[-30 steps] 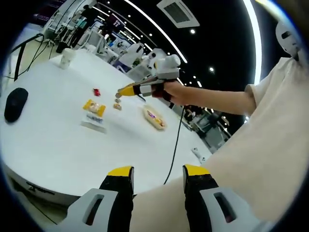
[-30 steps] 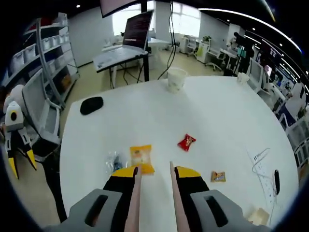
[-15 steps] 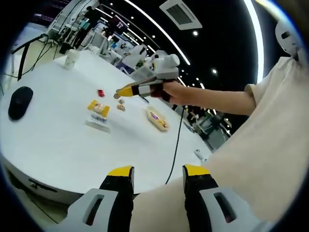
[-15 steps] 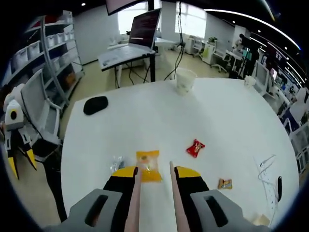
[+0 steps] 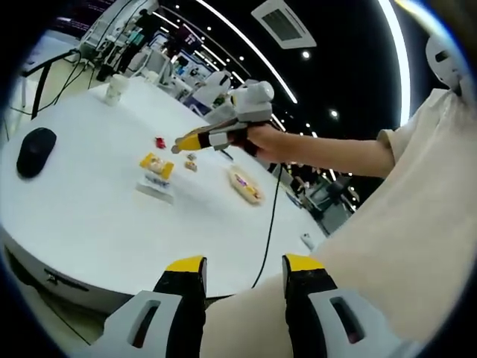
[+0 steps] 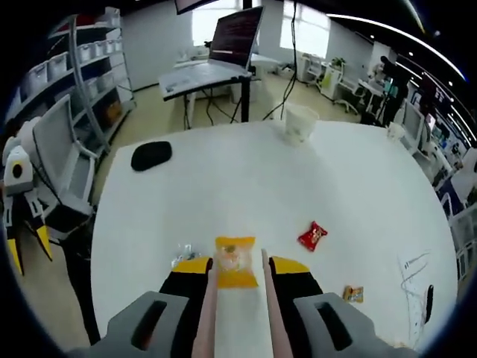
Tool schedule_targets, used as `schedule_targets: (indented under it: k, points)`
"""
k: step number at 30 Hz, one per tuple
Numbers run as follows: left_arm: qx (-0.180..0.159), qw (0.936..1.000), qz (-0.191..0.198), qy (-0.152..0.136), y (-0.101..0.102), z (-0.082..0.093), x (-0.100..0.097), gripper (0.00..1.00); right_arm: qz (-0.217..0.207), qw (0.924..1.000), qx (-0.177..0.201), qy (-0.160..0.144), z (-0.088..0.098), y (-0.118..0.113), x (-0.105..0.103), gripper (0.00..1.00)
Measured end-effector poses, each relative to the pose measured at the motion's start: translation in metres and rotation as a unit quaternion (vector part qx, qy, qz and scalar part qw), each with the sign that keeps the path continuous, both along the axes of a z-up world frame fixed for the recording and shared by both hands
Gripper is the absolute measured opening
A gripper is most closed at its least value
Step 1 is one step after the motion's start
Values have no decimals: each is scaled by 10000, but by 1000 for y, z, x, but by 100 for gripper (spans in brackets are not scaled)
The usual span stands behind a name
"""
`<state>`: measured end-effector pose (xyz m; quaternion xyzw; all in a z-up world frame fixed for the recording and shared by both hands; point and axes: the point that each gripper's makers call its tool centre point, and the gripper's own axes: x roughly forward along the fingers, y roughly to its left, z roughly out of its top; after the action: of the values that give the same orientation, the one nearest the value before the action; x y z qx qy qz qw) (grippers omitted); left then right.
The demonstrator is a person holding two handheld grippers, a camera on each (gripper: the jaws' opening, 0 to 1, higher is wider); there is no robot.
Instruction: Place the target food into the container with the food tongs after gripping and lifting it, then release it inside without dropping or visibly crushing the food.
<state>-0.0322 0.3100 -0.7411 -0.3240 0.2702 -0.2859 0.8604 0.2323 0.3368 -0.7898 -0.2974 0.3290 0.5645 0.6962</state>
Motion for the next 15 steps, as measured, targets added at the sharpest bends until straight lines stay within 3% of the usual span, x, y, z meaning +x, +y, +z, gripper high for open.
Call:
schedule_targets:
  k: [15]
  points:
    - [-84,9996,254,62,4,0,-1,40,345,9985,-414,19,-29,8,-5,30]
